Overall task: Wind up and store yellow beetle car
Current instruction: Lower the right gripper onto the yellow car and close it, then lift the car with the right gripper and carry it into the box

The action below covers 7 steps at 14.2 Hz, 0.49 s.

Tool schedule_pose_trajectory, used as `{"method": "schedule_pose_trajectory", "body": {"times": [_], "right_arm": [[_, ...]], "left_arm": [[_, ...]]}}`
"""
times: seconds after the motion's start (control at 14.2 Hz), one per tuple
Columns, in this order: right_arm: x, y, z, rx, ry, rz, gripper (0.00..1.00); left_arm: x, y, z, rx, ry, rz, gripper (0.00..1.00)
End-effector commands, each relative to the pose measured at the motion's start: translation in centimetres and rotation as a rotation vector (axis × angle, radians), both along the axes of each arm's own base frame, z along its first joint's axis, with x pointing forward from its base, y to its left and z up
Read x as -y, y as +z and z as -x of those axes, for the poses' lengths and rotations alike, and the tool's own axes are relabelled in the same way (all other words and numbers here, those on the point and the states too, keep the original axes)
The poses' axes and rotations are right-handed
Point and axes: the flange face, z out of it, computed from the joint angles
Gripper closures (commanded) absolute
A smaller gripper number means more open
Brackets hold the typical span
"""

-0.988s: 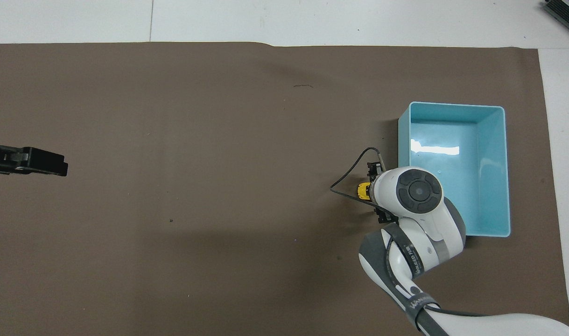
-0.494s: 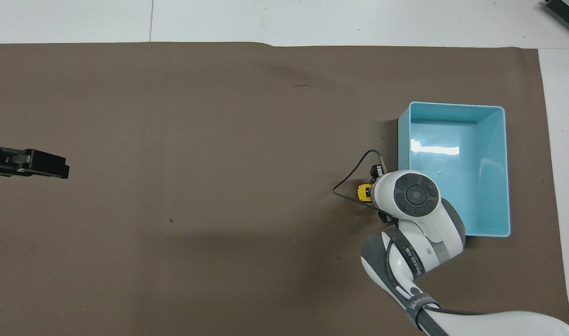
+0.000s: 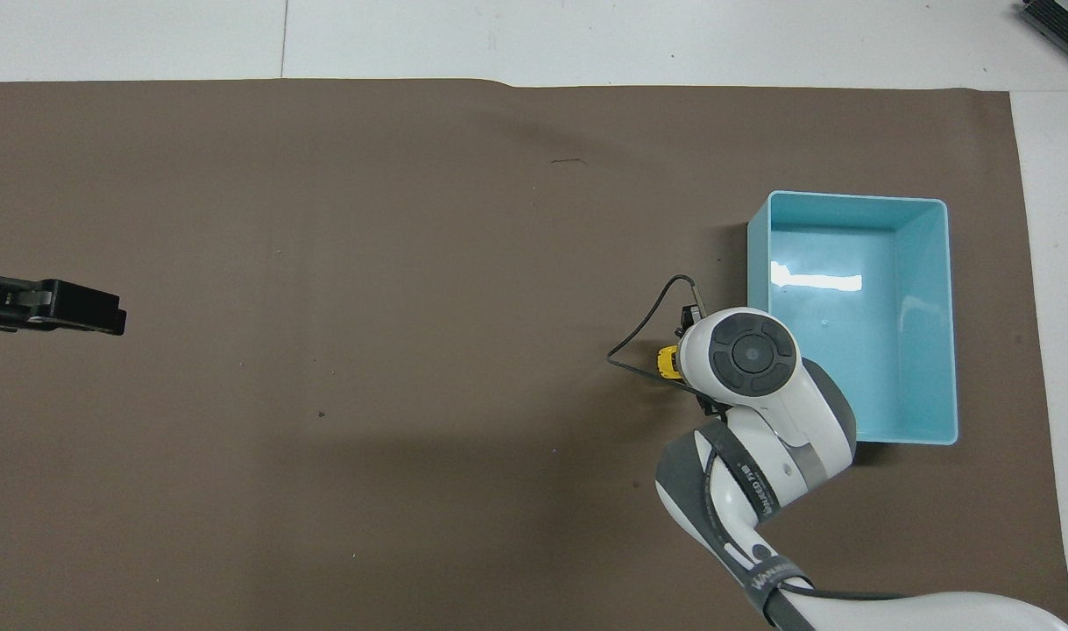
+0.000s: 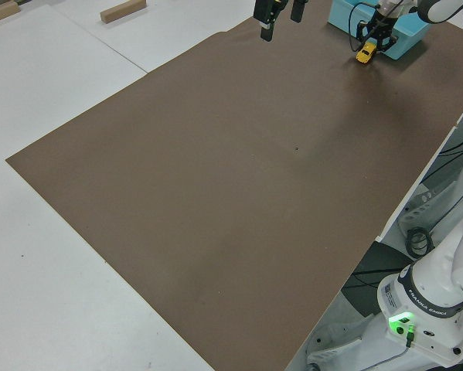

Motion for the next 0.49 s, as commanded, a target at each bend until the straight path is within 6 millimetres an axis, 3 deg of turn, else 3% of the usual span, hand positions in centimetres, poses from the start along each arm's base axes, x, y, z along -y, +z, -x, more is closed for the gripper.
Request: {"method": "schedule_pose_trajectory", "body": {"times": [0.0, 0.42], "right_arm": [[-2.3, 1.4, -0.4, 0.006, 0.007, 0.023, 1.0], [-2.5, 7.9, -2.2, -0.002, 0.034, 0.055, 1.0]], "left_arm": [[-0.1, 0.4, 0.7, -0.005, 0.001, 0.002, 0.0], [-0.1, 0.4, 0.7, -0.005, 0.001, 0.002, 0.0]]}}
